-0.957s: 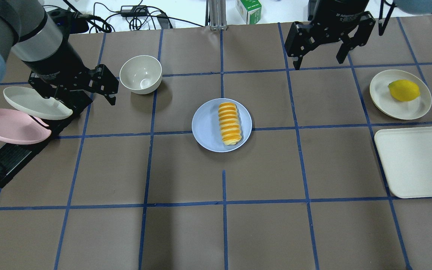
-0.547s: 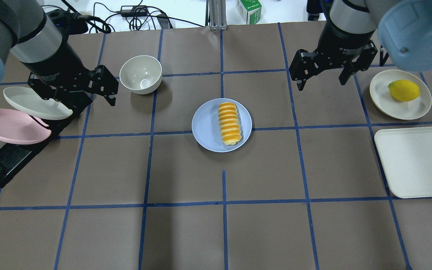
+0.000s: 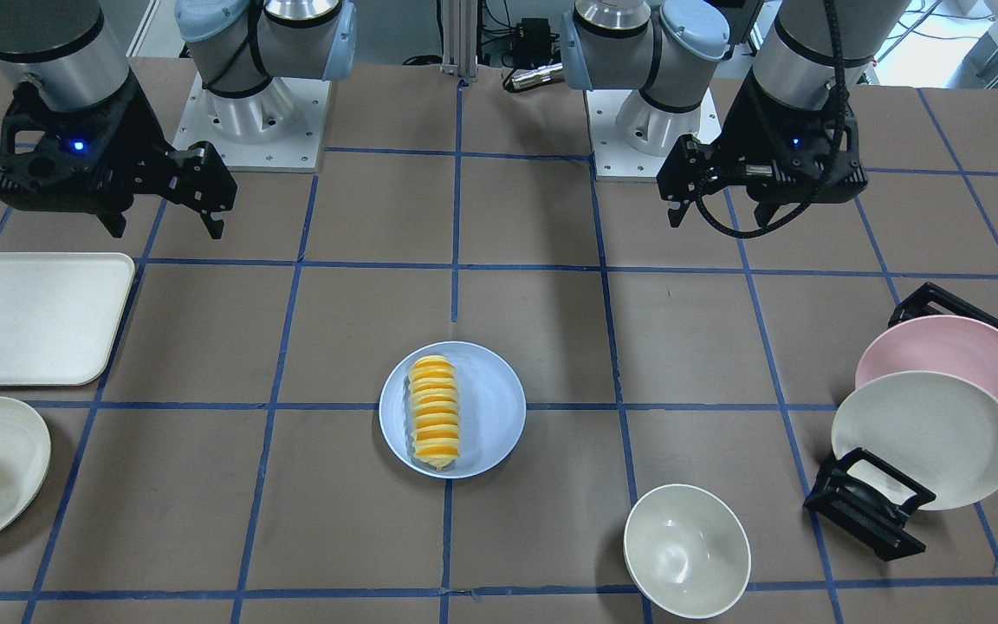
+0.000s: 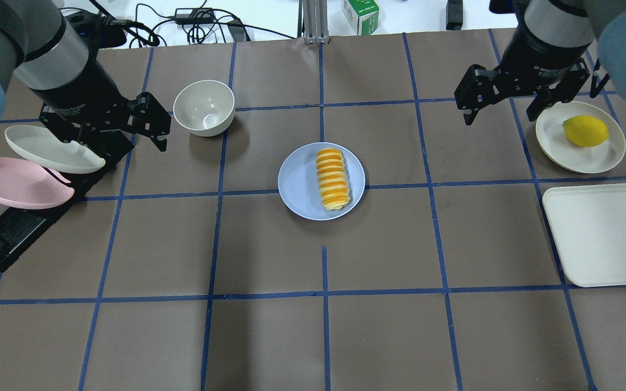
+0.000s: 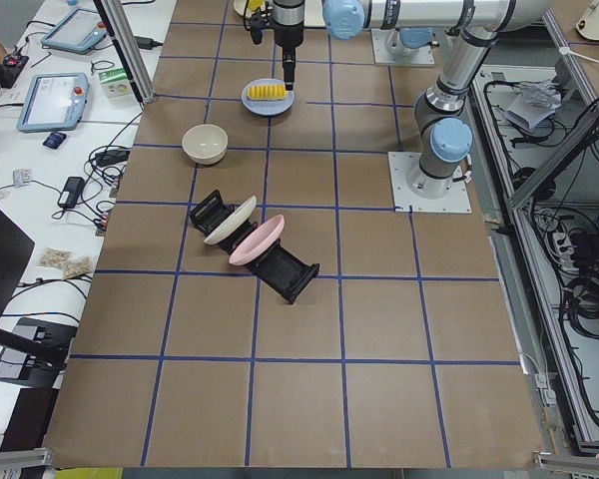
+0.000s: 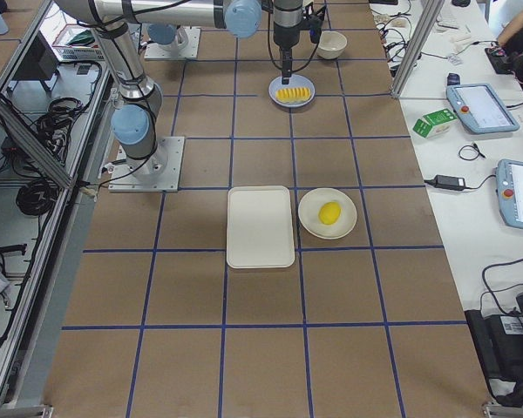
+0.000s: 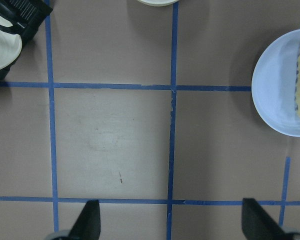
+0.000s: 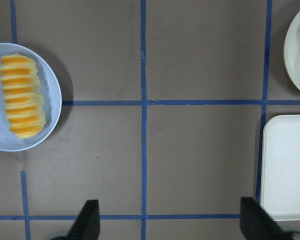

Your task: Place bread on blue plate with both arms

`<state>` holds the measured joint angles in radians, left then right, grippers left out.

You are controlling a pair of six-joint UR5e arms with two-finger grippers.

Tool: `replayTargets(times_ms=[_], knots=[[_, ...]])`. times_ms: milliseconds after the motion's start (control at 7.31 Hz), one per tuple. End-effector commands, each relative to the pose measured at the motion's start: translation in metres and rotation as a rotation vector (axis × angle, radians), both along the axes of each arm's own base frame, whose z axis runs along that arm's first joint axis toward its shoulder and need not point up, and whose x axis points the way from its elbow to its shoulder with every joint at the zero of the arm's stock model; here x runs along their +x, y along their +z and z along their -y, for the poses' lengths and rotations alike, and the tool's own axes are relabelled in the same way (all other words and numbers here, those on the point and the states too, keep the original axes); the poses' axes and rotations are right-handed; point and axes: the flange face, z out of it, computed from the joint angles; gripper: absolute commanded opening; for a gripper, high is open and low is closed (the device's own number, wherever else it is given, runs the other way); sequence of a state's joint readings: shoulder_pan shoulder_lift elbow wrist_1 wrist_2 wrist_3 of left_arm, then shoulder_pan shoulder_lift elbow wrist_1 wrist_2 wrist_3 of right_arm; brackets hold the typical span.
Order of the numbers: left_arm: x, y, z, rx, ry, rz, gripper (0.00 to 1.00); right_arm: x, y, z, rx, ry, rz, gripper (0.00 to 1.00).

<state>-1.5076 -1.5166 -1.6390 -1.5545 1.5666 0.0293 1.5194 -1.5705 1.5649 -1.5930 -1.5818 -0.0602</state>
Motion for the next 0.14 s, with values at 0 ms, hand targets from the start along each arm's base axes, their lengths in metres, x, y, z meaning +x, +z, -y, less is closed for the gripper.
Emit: replayTargets(times_ms=[0], knots=[[0.0007,-0.0004,0.0004,-0.001,0.000,0.001,1.00,0.0133,0.0179,0.0178,0.042,-0.009,0.007,1.00]])
